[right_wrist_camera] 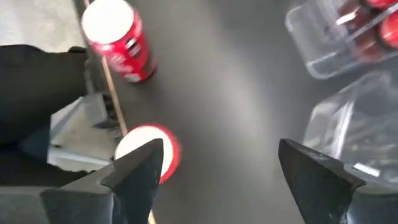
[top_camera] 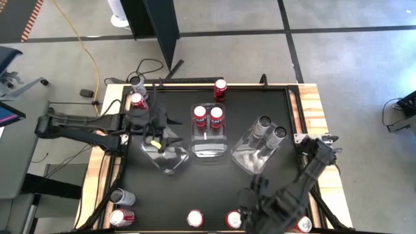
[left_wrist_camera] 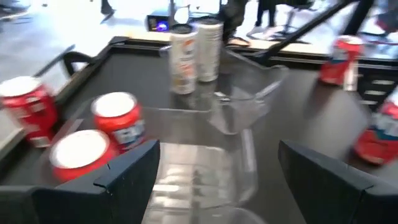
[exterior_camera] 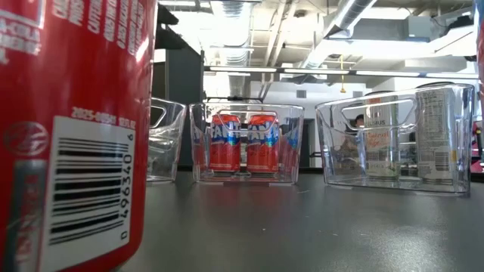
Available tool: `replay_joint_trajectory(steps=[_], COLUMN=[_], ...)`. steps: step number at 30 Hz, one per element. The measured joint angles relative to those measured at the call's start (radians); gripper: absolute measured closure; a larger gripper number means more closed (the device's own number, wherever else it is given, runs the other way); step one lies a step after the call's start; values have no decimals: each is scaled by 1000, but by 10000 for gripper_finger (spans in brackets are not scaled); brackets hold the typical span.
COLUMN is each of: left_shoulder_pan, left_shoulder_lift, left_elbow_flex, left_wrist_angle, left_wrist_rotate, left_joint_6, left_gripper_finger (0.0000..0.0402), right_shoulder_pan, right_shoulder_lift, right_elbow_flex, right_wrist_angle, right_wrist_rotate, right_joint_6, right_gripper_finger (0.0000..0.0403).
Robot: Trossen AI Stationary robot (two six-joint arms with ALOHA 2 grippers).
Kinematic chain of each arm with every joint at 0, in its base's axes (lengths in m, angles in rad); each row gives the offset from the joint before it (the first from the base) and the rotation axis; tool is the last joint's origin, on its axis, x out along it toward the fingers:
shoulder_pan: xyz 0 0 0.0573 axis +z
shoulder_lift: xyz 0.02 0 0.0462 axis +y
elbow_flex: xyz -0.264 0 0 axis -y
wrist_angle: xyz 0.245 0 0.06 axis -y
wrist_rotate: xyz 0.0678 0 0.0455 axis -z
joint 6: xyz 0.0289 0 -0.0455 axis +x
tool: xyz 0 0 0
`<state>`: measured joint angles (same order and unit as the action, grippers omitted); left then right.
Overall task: Sort soda cans
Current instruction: Put the bottom center orange soda can into the center transparent bin
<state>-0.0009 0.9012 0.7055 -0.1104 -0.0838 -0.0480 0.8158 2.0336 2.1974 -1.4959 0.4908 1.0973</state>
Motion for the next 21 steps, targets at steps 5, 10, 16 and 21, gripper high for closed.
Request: replay_joint_trajectory(steps=[5, 10, 16, 21], left_shoulder_pan=[-110, -178, -236, -259], left_shoulder_lift=[0, 0, 0, 0], left_elbow_flex=[0, 0, 0, 0], left_wrist_angle=[1, 18, 16, 18], left_wrist_rotate=[-72, -119, -155, -172], left_joint_6=[-45, -55, -81, -78], left_gripper_finger=[81, 81, 81, 81], right_shoulder_pan=[66, 75, 61, 27], right_shoulder_lift=[0, 0, 19, 75], right_elbow_flex=[-26, -27, -27, -27], right_wrist_angle=[55, 84, 114, 171], right_wrist_rotate=[8, 8, -76, -150], right_joint_6=[133, 185, 187, 205], right_gripper_finger=[71, 71, 71, 67])
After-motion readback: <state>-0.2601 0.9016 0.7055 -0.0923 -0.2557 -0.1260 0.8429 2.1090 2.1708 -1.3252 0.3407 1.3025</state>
